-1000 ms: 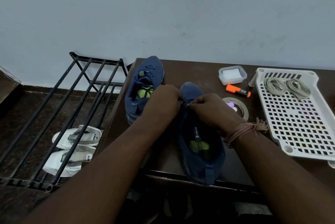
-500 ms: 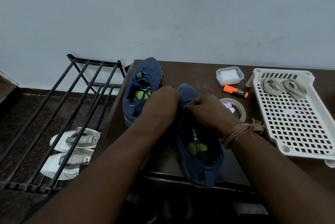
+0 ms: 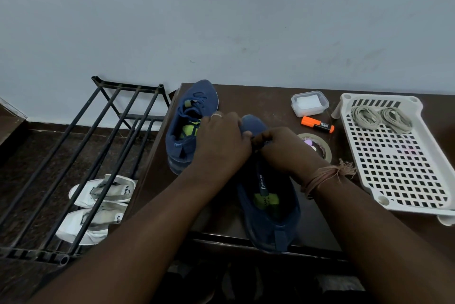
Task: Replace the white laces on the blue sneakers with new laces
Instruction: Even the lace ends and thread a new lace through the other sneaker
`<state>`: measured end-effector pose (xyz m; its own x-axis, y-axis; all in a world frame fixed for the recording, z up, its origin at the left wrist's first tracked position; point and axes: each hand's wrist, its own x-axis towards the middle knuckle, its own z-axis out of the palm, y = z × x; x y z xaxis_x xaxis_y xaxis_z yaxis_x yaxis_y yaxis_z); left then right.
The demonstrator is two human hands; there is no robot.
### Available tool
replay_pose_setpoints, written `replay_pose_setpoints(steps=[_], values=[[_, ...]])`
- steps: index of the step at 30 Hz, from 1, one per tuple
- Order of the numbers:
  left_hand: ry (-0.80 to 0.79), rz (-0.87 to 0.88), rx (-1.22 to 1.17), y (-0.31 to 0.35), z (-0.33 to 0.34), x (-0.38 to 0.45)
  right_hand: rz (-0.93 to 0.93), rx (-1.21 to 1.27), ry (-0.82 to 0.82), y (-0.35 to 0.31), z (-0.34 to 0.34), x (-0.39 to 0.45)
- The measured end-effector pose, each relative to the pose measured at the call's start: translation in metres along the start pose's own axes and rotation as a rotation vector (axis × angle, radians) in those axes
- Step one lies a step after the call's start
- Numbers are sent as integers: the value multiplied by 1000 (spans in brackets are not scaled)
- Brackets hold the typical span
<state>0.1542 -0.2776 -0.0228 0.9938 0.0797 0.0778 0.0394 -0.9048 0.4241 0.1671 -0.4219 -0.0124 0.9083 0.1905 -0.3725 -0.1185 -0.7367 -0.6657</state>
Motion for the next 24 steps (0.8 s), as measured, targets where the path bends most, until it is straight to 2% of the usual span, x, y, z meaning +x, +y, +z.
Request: replay_pose_setpoints(steps=[3,5,15,24], values=[[-115,-154,-182,9,0,-21,5,-43,19,-1,-7,-2],[-181,-191,-182,9,5,-28,2,-40,46,-1,-9,-4],[-113,-202,-107,5,9,-21,-17,-69,76,4,-8,-2],[-225,-150,-33,-3,10,-8,-40,-82,78,2,-3,0]])
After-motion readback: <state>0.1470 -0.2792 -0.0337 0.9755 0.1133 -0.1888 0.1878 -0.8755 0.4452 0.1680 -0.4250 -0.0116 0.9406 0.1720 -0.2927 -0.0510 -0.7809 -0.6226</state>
